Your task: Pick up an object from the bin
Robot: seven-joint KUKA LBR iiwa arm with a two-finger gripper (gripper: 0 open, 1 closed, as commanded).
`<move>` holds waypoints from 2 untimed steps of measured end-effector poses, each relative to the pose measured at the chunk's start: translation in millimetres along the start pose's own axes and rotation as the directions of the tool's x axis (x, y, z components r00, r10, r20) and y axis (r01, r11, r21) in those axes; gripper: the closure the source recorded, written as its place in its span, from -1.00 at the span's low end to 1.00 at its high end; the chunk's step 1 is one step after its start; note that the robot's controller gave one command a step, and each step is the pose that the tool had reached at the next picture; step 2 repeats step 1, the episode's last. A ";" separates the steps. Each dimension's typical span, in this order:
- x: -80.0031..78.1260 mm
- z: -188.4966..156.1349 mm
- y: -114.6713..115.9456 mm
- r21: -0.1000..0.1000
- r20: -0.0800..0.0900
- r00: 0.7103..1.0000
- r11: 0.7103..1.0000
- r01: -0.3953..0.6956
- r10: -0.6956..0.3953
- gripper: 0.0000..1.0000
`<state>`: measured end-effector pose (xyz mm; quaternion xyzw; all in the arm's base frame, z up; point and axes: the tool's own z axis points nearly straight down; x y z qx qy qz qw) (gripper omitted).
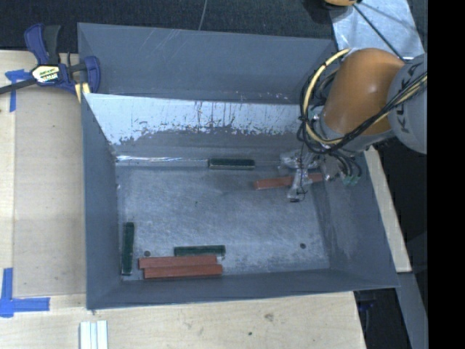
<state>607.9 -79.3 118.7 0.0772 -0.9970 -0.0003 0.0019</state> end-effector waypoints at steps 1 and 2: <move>2.3 -151.1 -7.7 0.002 0.008 1.000 1.000 0.016 -0.016 1.00; 2.3 -151.1 -7.7 0.002 0.008 1.000 1.000 0.016 -0.016 1.00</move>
Offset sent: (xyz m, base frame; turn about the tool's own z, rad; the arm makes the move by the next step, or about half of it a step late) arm 0.0000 0.0000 0.0000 0.0000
